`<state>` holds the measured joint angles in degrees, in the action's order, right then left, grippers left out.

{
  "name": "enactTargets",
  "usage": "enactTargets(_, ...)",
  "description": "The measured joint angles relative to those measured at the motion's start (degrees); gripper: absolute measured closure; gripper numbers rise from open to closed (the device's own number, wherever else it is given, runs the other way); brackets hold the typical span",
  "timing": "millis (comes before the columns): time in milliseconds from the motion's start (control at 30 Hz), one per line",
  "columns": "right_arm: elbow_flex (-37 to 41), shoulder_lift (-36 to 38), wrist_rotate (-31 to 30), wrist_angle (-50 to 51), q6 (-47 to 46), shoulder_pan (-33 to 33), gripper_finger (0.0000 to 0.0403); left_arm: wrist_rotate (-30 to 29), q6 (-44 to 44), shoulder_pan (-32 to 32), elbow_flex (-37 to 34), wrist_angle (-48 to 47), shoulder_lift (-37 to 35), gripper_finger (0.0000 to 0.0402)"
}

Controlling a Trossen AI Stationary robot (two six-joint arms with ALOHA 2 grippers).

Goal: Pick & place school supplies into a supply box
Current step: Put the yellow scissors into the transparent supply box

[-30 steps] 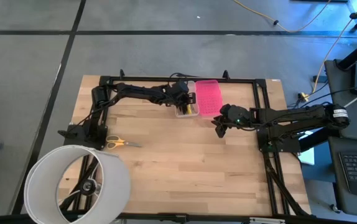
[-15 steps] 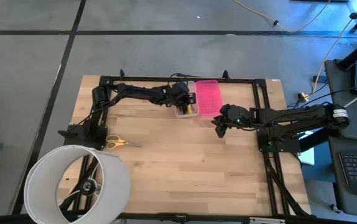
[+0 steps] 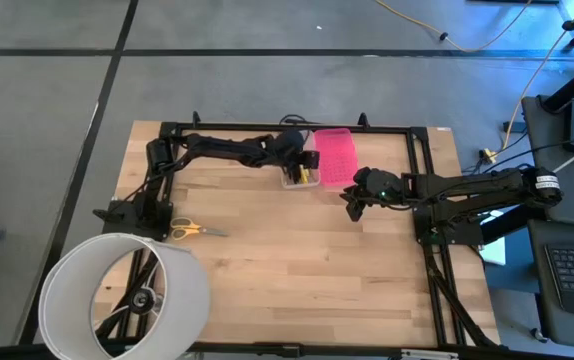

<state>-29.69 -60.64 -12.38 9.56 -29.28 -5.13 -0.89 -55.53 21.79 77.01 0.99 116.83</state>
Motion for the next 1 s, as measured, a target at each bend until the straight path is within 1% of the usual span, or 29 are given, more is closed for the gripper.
enactTargets(100,0.0,0.0,0.0,0.1,0.0,0.0,0.0284,6.6,9.9,-0.1,0.0,1.2,-1.5,0.024)
enactTargets(233,0.0,0.0,0.0,0.6,0.0,0.0,0.0284,15.2,19.7,-0.3,0.1,0.3,-4.1,0.024)
enactTargets(300,0.0,0.0,0.0,1.0,0.0,0.0,0.0284,17.3,22.7,-0.5,0.1,-0.7,-5.4,0.0241)
enactTargets(400,0.0,0.0,0.0,1.7,-0.2,0.0,0.0284,16.0,28.8,-0.9,0.1,-7.7,-8.8,0.0242)
enactTargets(467,0.0,0.0,0.0,2.1,-0.3,0.0,0.0284,14.5,33.2,-1.2,0.1,-15.4,-11.1,0.024)
enactTargets(600,0.0,0.0,0.0,2.3,-0.4,0.0,0.0284,13.6,42.7,-2.4,0.2,-32.6,-15.9,0.0239)
enactTargets(667,0.0,0.0,0.0,1.9,-0.3,0.0,0.0284,13.7,47.6,-4.0,0.1,-41.2,-17.8,0.024)
enactTargets(767,0.0,0.0,0.0,1.6,-0.4,0.0,0.0284,13.9,52.5,-6.5,0.1,-50.8,-19.5,0.0242)
enactTargets(833,0.0,0.0,-0.1,1.3,-0.5,0.0,0.0284,13.9,54.8,-8.1,0.1,-54.5,-20.9,0.0242)
enactTargets(900,0.0,0.0,-0.1,1.3,-0.5,0.0,0.0284,14.0,55.5,-8.9,-1.4,-55.1,-23.0,0.024)
enactTargets(1000,0.0,0.0,-1.3,1.3,-0.5,0.0,0.0284,14.2,55.3,-9.3,-5.6,-54.8,-27.8,0.024)
